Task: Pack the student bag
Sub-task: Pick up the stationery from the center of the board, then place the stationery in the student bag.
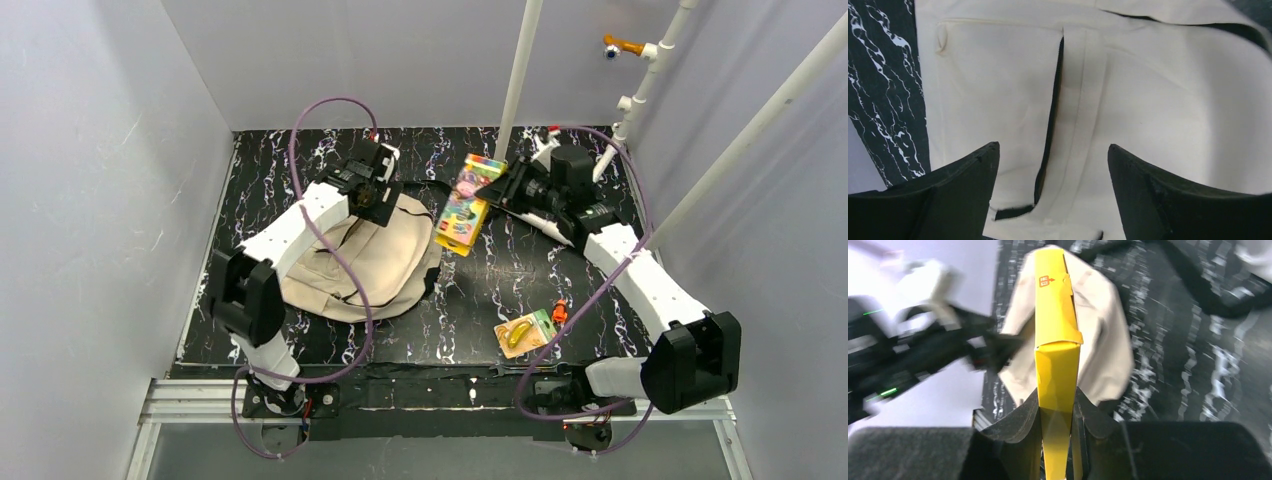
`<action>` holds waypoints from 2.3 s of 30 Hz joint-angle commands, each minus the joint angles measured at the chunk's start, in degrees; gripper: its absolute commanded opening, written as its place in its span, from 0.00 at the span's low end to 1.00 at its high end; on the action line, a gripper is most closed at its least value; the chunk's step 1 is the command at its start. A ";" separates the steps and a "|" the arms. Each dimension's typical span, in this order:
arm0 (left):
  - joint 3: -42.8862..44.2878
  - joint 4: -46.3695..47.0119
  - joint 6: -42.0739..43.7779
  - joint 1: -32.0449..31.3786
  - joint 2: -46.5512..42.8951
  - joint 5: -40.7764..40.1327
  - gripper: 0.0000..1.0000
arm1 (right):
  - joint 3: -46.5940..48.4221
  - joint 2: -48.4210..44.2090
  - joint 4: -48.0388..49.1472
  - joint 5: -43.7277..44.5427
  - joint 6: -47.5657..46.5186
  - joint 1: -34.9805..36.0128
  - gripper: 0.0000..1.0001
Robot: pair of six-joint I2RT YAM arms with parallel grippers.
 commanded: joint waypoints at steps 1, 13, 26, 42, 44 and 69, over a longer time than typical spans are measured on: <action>1.31 -0.12 1.97 1.30 4.46 -3.88 0.71 | 7.26 2.27 5.30 3.54 1.82 4.43 0.19; -0.87 3.29 5.56 1.70 8.30 -11.88 0.25 | 8.21 19.17 24.40 3.08 16.13 10.22 0.19; -6.97 8.92 7.28 1.70 1.83 -9.75 0.00 | 9.39 33.50 40.70 8.19 34.23 17.52 0.16; -13.16 13.68 4.49 2.58 -7.49 7.88 0.00 | 5.84 40.89 63.59 27.69 40.23 25.02 0.17; -12.92 13.62 3.89 2.70 -7.29 9.36 0.00 | 6.00 41.46 64.36 29.50 37.94 26.12 0.17; -15.59 18.57 1.66 6.27 -10.82 22.27 0.00 | 0.87 46.02 78.77 39.18 33.24 32.22 0.20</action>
